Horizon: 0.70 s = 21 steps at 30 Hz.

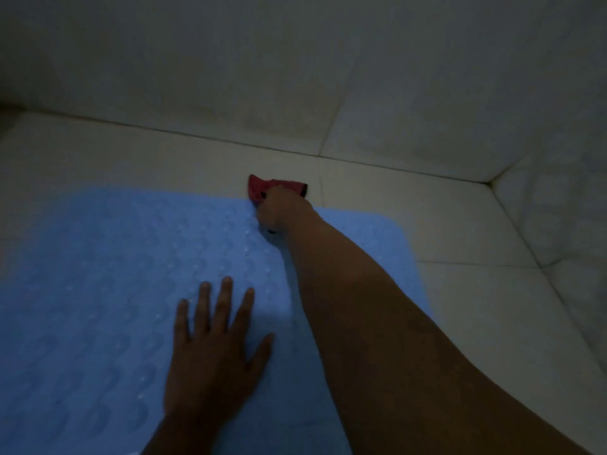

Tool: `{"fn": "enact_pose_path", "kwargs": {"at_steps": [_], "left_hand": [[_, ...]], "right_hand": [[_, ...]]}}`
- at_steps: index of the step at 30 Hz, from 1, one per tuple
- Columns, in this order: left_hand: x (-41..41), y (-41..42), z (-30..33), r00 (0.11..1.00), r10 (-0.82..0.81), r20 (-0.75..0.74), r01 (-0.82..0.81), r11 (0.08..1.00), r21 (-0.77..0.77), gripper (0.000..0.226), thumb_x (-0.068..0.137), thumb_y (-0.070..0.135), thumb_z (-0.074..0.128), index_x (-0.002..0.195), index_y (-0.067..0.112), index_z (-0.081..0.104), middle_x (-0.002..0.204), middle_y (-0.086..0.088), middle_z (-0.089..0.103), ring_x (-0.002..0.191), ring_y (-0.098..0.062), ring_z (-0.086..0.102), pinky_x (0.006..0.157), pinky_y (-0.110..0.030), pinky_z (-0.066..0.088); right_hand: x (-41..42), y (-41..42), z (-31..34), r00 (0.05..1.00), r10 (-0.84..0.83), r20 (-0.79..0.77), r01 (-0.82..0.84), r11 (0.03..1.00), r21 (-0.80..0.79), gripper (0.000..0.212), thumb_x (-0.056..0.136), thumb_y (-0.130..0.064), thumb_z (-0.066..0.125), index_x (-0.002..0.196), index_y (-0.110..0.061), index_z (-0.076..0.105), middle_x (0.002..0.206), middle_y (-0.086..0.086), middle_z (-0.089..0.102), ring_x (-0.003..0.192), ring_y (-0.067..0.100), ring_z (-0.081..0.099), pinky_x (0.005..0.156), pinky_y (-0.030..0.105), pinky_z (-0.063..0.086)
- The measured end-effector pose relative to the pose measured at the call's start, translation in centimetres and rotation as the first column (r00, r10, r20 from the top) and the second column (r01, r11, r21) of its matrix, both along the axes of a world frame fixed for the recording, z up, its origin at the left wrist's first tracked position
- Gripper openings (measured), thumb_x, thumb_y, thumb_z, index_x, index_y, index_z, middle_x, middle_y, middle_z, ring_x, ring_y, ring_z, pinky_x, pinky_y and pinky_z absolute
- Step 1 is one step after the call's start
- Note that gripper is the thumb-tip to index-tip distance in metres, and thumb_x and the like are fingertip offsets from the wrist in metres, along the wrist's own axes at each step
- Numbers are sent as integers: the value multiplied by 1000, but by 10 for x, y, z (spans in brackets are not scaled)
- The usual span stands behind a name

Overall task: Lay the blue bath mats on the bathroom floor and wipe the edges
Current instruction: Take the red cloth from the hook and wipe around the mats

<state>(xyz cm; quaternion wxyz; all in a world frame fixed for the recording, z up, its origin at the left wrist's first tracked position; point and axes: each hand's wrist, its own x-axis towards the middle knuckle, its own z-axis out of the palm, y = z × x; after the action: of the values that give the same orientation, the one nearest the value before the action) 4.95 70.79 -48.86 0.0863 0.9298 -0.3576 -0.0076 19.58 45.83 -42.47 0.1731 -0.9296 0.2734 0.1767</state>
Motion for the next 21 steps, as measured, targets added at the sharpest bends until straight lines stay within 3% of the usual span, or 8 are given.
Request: {"fn": "enact_pose_path", "kwargs": {"at_steps": [3, 8, 10, 12, 14, 16, 17, 21], "left_hand": [[-6, -6, -1, 1000, -5, -4, 5, 1000, 2, 79, 92, 69, 32, 158, 25, 36, 168, -12, 22, 156, -40, 15, 122, -64, 14], [-6, -8, 3, 998, 14, -57, -15, 1000, -12, 81, 90, 70, 33, 157, 25, 36, 169, -9, 20, 156, -37, 15, 122, -63, 14], [-7, -10, 6, 999, 10, -49, -10, 1000, -9, 81, 90, 70, 35, 157, 25, 38, 169, -9, 21, 156, -37, 15, 122, -64, 15], [-7, -12, 6, 999, 10, -39, -11, 1000, -23, 80, 89, 69, 37, 156, 24, 40, 168, -9, 22, 156, -38, 17, 122, -64, 15], [-6, -12, 5, 999, 10, -31, -10, 1000, -17, 81, 89, 69, 36, 155, 24, 41, 168, -10, 23, 155, -38, 17, 122, -64, 14], [-7, -12, 6, 999, 19, -34, -19, 1000, 7, 81, 89, 70, 35, 156, 25, 40, 169, -9, 22, 156, -38, 15, 122, -64, 14], [-6, -11, 6, 999, 24, -34, -23, 1000, 12, 81, 89, 70, 35, 156, 25, 39, 169, -9, 22, 156, -37, 15, 122, -64, 13], [-7, -10, 7, 1000, 9, -8, -9, 999, 32, 80, 90, 68, 37, 156, 23, 40, 168, -12, 21, 156, -40, 15, 122, -64, 11]], "right_hand": [[-7, -21, 9, 994, -109, -12, 108, 992, -61, 60, 84, -25, 66, 141, -14, 50, 132, 12, 60, 122, 38, 56, 107, 56, 39], [-52, -115, 8, 983, -173, -60, 157, 965, -208, 55, 97, -33, 49, 151, -27, 38, 141, 18, 56, 129, 36, 54, 116, 60, 29], [-85, -147, 13, 968, -240, -67, 215, 942, -256, 51, 100, -33, 42, 149, -20, 39, 137, 23, 57, 127, 40, 54, 115, 63, 28], [-125, -172, 22, 952, -298, -71, 265, 918, -296, 46, 101, -29, 48, 142, -9, 43, 130, 27, 59, 120, 41, 59, 110, 57, 39], [-167, -195, 24, 919, -365, -153, 299, 894, -335, 69, 88, -25, 69, 147, -7, 36, 128, 25, 60, 116, 39, 62, 104, 52, 46], [-208, -209, 25, 886, -399, -236, 303, 884, -355, 105, 76, -23, 74, 159, -16, 10, 136, 23, 54, 121, 37, 59, 104, 49, 46], [-227, -213, 23, 887, -410, -211, 333, 887, -321, 106, 78, -24, 71, 161, -23, 5, 143, 21, 50, 126, 37, 56, 105, 46, 46], [-296, -191, -2, 918, -372, 136, 391, 906, -163, 73, 86, -23, 54, 156, -24, 35, 153, 18, 45, 135, 39, 48, 108, 48, 44]]}}
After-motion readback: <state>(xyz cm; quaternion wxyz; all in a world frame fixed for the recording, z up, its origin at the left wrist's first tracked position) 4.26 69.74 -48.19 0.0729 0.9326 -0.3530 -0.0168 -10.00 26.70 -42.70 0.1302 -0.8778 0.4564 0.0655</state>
